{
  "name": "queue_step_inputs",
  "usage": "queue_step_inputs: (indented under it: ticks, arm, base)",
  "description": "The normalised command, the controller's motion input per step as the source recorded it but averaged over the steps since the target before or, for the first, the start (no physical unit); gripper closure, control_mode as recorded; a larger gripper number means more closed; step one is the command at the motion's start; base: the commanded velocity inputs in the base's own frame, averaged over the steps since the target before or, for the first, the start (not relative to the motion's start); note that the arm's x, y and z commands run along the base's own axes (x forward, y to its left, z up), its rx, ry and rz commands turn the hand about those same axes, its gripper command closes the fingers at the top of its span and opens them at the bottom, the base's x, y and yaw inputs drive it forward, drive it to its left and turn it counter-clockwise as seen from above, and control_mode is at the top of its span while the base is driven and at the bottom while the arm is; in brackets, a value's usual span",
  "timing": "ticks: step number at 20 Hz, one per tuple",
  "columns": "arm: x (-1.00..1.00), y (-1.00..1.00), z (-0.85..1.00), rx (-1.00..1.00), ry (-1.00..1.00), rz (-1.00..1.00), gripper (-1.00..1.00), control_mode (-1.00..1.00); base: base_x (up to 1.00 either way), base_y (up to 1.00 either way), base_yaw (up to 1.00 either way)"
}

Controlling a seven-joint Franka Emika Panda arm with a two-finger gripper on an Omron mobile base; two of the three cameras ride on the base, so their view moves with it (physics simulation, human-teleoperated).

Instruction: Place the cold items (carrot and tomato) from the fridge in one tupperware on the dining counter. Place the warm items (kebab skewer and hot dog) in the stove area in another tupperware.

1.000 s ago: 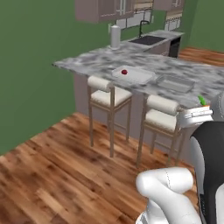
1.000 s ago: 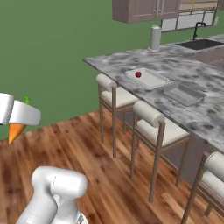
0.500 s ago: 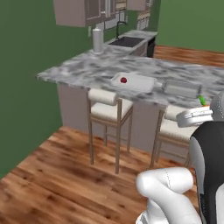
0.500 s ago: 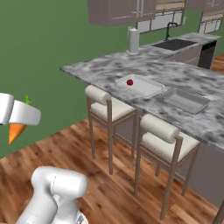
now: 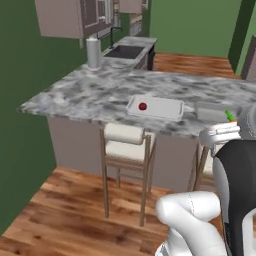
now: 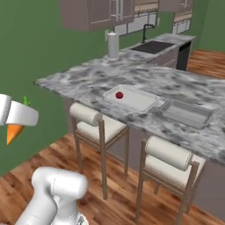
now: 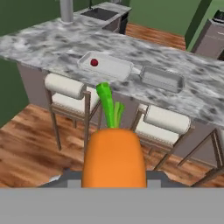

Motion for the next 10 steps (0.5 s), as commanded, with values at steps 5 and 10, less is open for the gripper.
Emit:
queue_step_inputs:
  ticks: [5,10]
  arm:
    - [0.0,0.0,0.0,0.0,0.0,0.0,1.0,1.0]
    - [0.0,0.0,0.0,0.0,0.0,0.0,1.0,1.0]
  base:
    - [1.0,0.1,-0.3]
    - [0.84,0.09,-0.35]
